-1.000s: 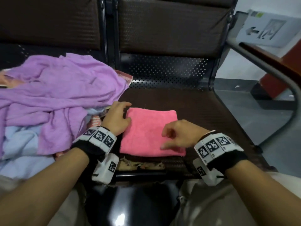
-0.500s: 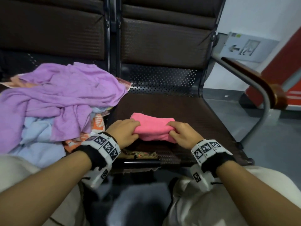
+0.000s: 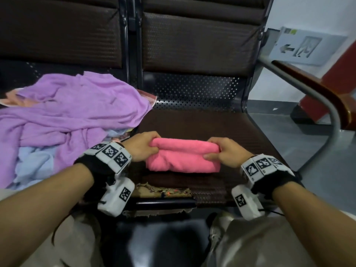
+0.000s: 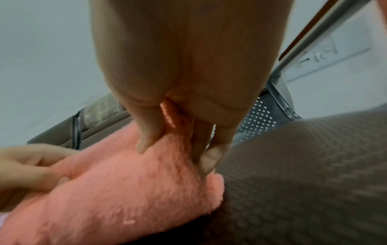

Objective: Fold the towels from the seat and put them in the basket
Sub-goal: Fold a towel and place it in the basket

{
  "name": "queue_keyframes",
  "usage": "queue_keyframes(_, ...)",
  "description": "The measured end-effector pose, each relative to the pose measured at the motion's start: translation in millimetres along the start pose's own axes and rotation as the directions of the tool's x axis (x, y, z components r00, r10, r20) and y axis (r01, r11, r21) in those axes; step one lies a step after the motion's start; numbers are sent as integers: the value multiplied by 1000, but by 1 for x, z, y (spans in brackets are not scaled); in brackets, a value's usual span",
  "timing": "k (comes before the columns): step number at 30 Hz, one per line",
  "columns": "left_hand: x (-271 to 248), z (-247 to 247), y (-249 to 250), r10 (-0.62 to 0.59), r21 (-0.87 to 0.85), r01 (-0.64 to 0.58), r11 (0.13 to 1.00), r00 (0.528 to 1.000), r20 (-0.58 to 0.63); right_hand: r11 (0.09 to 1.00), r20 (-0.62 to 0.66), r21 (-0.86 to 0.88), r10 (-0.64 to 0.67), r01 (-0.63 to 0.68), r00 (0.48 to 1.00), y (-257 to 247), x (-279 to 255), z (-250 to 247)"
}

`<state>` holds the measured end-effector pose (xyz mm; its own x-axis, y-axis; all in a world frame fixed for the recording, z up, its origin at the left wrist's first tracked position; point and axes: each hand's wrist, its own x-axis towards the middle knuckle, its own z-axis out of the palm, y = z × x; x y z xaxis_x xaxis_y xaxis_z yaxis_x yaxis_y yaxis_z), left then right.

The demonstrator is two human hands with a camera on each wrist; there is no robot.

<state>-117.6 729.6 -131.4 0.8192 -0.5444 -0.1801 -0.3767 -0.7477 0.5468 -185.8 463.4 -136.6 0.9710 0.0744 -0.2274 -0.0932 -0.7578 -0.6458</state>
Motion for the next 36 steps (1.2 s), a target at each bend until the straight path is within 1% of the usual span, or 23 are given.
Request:
queue_keyframes(2,13,1,-3,-37,-41,37,998,999,-5,994,-46,98,62,-57,997,7,15,1)
queue_keyframes(4,26,5,-7,-79,-68,79,995,997,-9,982,-70,121,157,-148,985,13,31,5)
queue_keyframes(7,43,15,-15,-129,-76,129,989,992,-7,942,-72,25,335,-334,940,19,47,11)
queue_keyframes(10,51,21,-25,-140,2,140,990,990,3,857,-65,-94,502,-506,862,22,54,11)
queue_keyframes(12,52,22,-27,-124,61,121,991,991,55,809,-8,-173,570,-562,822,23,55,10)
queue_keyframes(13,52,22,-27,-112,97,103,990,989,99,801,23,-185,582,-569,813,22,56,10)
queue_keyframes(15,50,20,-24,-106,193,71,979,978,177,822,81,-130,566,-554,821,15,56,13)
queue_keyframes(17,46,14,-17,-124,321,52,946,970,209,855,119,-48,517,-516,847,1,54,13)
queue_keyframes(18,43,10,-14,-121,360,37,932,970,212,878,116,-32,478,-478,871,-8,50,12)
queue_keyframes(19,40,6,-10,-93,356,14,934,974,207,907,98,-18,420,-420,902,-17,45,9)
queue_keyframes(20,36,1,-6,-40,300,-24,954,978,206,941,65,7,337,-338,939,-26,39,5)
queue_keyframes(22,25,-12,11,103,72,-119,990,977,188,985,-17,92,148,-146,989,-44,21,-3)
queue_keyframes(24,13,-24,32,207,-92,-195,977,966,153,980,-92,196,-15,33,996,-64,-1,-10)
queue_keyframes(25,8,-29,42,251,-139,-231,963,958,142,966,-123,236,-79,106,989,-73,-13,-14)
queue_keyframes(27,-2,-37,61,299,-209,-267,941,945,135,936,-183,271,-181,226,966,-88,-38,-25)
queue_keyframes(30,-19,-42,88,304,-322,-236,917,936,180,883,-283,309,-269,353,921,-102,-74,-47)
queue_keyframes(32,-31,-41,107,281,-407,-181,895,938,202,877,-397,260,-286,405,872,-107,-101,-63)
queue_keyframes(33,-33,-40,110,264,-446,-152,882,943,201,883,-442,233,-277,408,853,-108,-105,-69)
queue_keyframes(34,-37,-40,115,253,-456,-141,879,948,194,892,-494,205,-261,403,829,-108,-110,-76)
queue_keyframes(35,-41,-40,124,252,-438,-151,886,951,181,899,-546,184,-243,398,802,-107,-120,-84)
queue_keyframes(36,-46,-41,133,255,-401,-173,900,954,161,902,-579,187,-218,389,785,-104,-129,-92)
